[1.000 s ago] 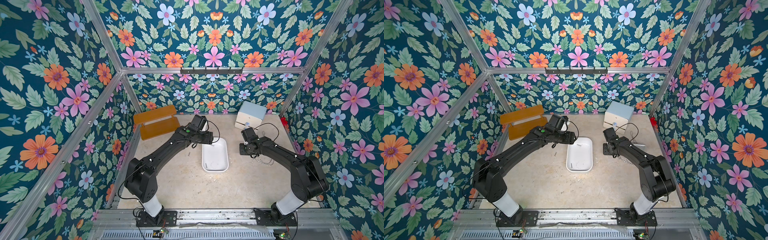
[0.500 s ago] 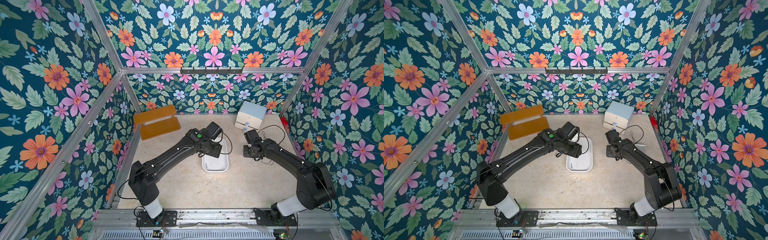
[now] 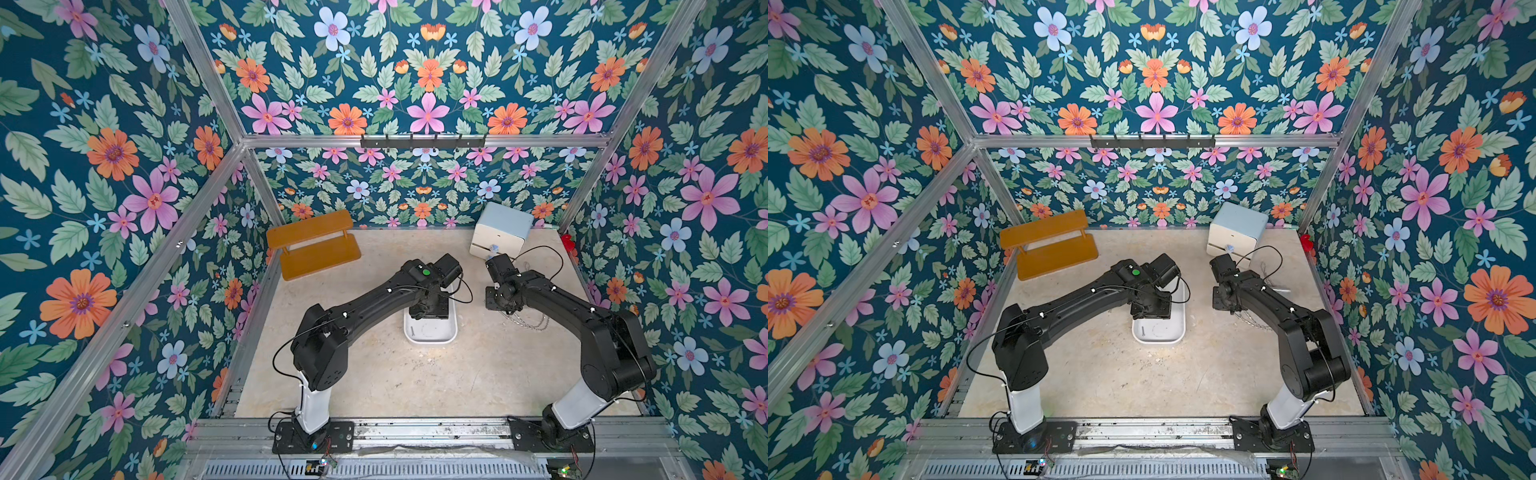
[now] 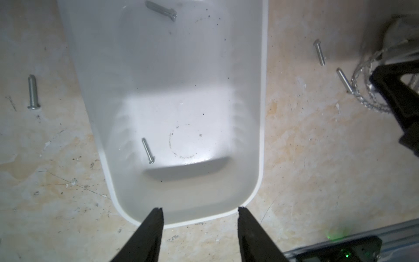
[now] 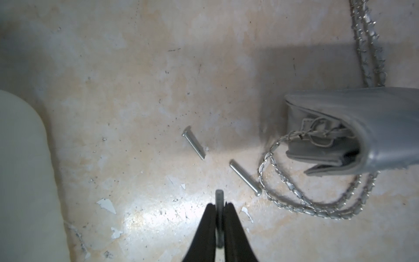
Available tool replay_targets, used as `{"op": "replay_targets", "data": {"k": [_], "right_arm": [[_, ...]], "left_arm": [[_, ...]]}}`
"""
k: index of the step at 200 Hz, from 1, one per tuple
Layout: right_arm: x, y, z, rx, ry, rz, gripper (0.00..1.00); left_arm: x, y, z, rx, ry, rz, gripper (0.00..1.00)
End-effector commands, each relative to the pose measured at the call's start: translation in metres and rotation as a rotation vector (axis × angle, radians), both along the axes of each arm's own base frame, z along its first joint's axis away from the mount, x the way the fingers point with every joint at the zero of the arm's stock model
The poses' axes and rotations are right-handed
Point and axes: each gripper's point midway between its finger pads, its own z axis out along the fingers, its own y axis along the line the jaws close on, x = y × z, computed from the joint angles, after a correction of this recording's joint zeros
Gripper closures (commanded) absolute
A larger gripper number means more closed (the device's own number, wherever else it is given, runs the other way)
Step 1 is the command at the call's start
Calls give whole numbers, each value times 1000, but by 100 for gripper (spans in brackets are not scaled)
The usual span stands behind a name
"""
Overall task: Take out the screws from the storage box
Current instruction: Place the screw at the center of the board, then pick up the screw from the storage box.
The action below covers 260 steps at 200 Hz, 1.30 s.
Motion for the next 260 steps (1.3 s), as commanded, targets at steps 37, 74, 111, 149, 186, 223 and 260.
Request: {"op": "replay_targets", "data": {"k": [37, 74, 111, 149, 186, 223, 260], "right_arm": [[23, 10, -10, 32, 20, 4, 71], [26, 6, 4, 13, -8, 12, 71], [28, -7, 19, 18, -35, -7, 70], [33, -10, 19, 53, -31, -32, 71], [33, -9, 19, 57, -29, -30, 72], [32, -11, 24, 55, -40, -29, 72], [32, -9, 25, 68, -46, -29, 72]], "left_arm": [[10, 17, -29, 170, -10, 255, 40], [13, 36, -29, 333, -11, 284, 37], [7, 44, -54, 311, 44, 317, 40], [11, 47, -65, 277, 49, 336, 45], [15, 37, -75, 242, 64, 308, 47], [8, 37, -87, 230, 98, 310, 48], [4, 40, -104, 239, 122, 309, 53]]}}
